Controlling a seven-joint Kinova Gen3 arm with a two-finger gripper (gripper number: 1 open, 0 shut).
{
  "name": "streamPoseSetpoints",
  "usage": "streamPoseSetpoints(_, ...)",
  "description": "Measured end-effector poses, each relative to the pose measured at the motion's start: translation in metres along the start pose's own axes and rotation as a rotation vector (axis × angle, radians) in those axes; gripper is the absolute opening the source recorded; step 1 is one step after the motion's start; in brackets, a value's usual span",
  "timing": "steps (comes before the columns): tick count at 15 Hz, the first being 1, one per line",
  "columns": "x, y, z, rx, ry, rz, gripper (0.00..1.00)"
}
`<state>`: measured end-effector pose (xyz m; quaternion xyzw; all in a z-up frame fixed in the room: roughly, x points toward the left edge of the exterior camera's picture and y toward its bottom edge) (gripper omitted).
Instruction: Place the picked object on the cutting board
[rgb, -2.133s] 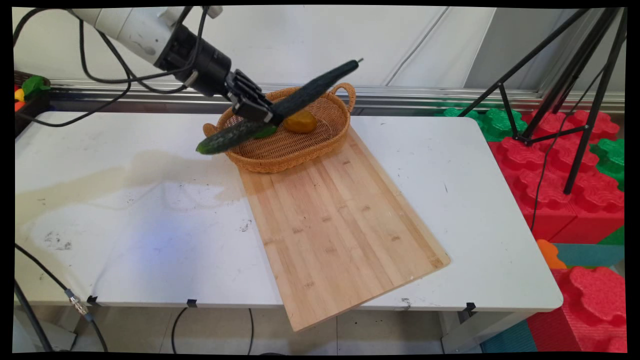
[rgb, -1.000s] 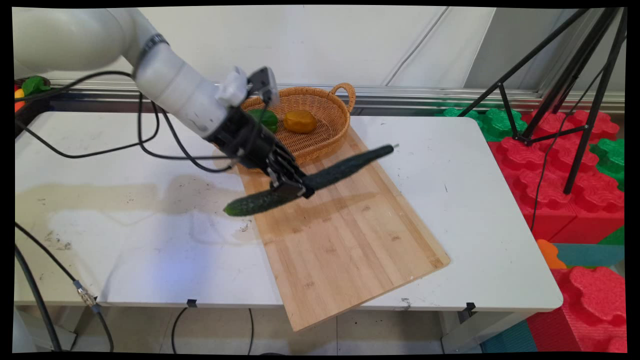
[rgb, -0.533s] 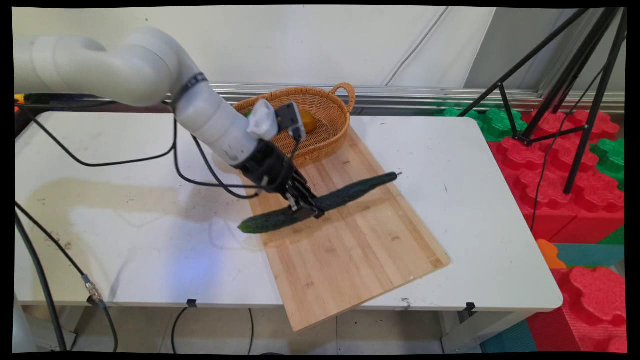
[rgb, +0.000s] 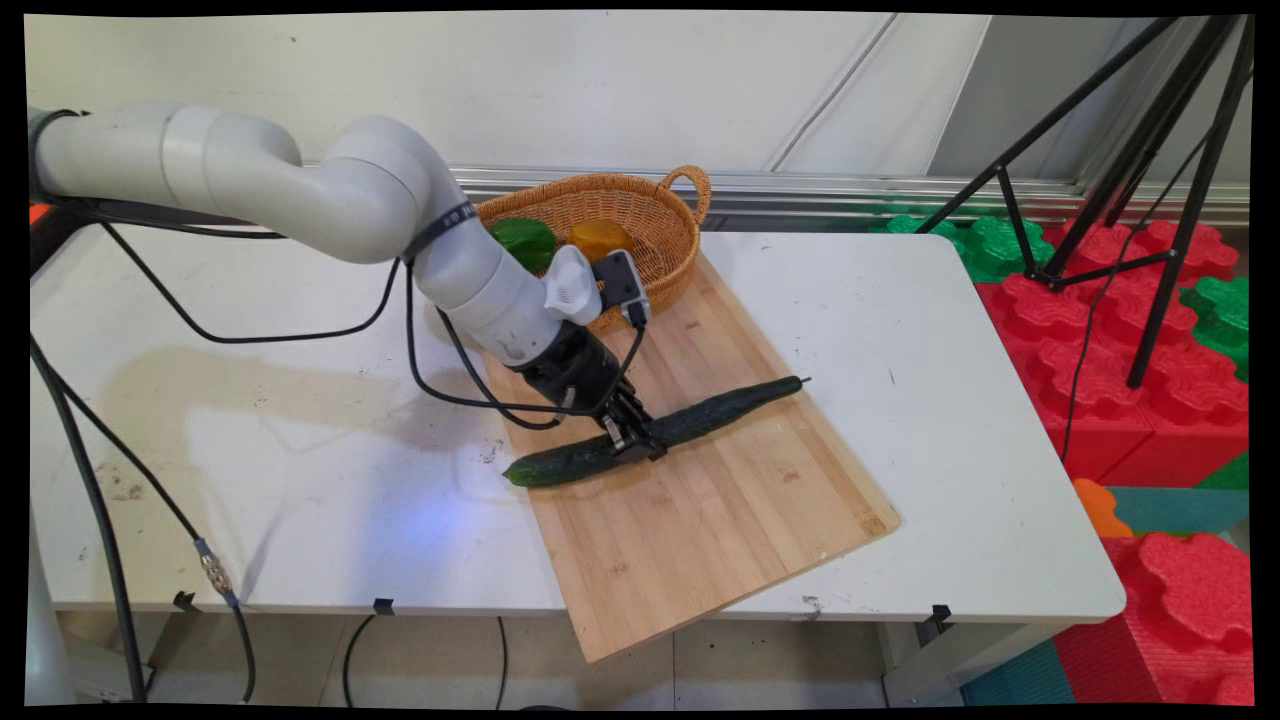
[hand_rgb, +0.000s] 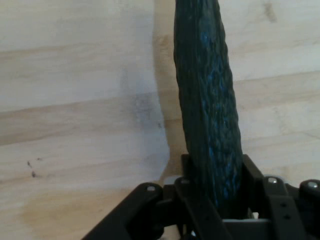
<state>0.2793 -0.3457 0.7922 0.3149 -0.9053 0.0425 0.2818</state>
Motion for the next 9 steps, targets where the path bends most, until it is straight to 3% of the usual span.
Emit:
streamPoseSetpoints(2,0.0007,0.0000,0.0053,0.005,0.000,0.000,0.00)
streamPoseSetpoints(3,0.0012,0.0000,0.0078,0.007,0.001,-0.001,1.00)
streamPoseSetpoints(9,0.0029,0.0003,0.0133,0.018,0.006,0.002,1.00)
